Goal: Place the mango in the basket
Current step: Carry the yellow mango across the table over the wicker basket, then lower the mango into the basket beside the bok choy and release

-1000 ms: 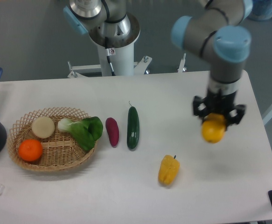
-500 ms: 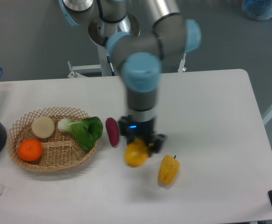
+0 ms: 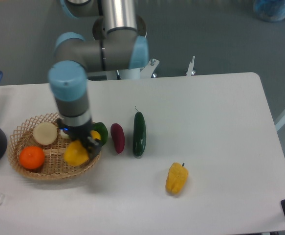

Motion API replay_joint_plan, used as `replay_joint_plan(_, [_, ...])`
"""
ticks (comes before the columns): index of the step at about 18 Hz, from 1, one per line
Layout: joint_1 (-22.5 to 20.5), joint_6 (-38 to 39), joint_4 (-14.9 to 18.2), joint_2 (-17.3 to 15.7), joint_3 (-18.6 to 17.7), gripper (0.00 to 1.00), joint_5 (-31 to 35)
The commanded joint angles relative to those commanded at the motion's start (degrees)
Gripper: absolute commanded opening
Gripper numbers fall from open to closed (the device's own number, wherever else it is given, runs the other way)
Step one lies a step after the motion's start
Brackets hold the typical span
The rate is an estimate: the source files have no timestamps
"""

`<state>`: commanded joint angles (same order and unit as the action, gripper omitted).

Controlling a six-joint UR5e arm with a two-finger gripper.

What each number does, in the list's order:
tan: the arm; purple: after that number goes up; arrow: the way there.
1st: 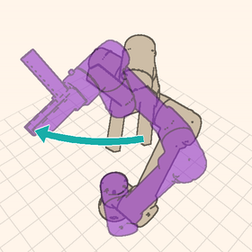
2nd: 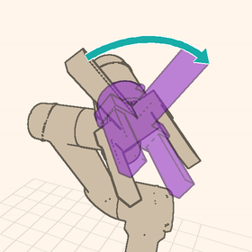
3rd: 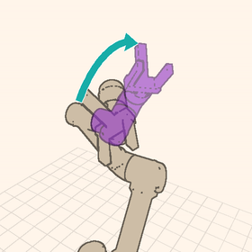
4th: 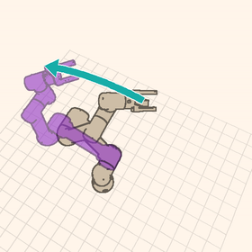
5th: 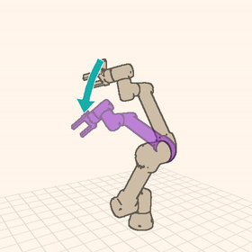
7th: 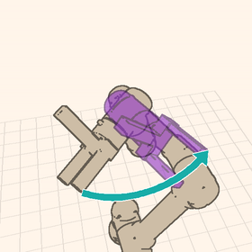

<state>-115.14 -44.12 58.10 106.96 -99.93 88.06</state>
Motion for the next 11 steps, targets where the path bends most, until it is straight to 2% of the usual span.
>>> replay_joint_plan(4, [3.1, 0.3, 0.0, 0.5, 0.0, 0.10, 2.7])
replay_joint_plan(6, [3.3, -0.1, -0.3, 1.7, 0.3, 0.20, 3.5])
replay_joint_plan(8, [3.2, -0.4, -0.4, 2.0, 0.4, 0.40, 3.7])
replay_joint_plan(9, [3.2, -0.5, -0.4, 2.5, 0.5, 0.55, 4.2])
replay_joint_plan(10, [3.2, -0.5, -0.4, 2.5, 0.6, 0.65, 5.4])
replay_joint_plan(11, [2.8, -0.4, -0.6, 2.5, 0.5, 0.92, 6.1])
